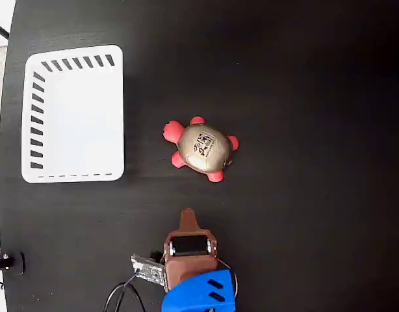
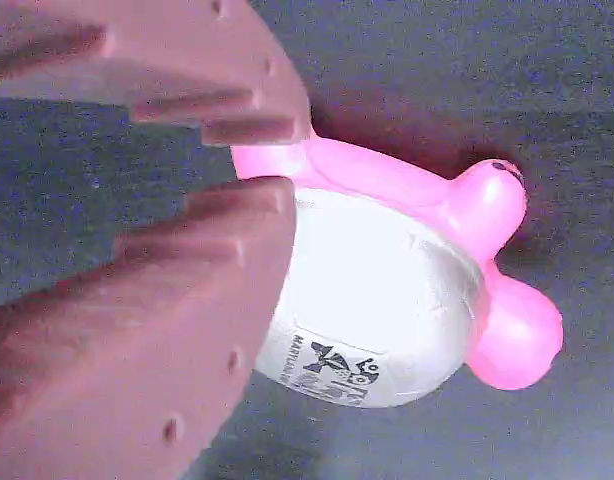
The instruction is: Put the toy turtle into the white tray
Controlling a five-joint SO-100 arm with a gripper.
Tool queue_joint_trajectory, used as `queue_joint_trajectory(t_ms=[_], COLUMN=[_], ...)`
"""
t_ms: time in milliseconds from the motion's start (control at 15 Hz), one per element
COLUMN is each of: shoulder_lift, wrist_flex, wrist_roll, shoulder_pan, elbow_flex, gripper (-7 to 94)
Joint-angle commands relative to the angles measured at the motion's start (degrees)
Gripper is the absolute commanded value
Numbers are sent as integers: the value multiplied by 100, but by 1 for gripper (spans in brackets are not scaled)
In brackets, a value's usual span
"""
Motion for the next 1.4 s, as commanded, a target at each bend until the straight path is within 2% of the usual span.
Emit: queue_joint_trajectory(t_ms=[0, 1000, 1133, 1333], shoulder_lift=[26, 26, -316, -2162], wrist_flex=[53, 53, -70, -791], wrist_roll=[18, 0, 193, 624], shoulder_pan=[-53, -62, -53, -149], elbow_flex=[-62, -62, -97, -905], gripper=[0, 0, 0, 0])
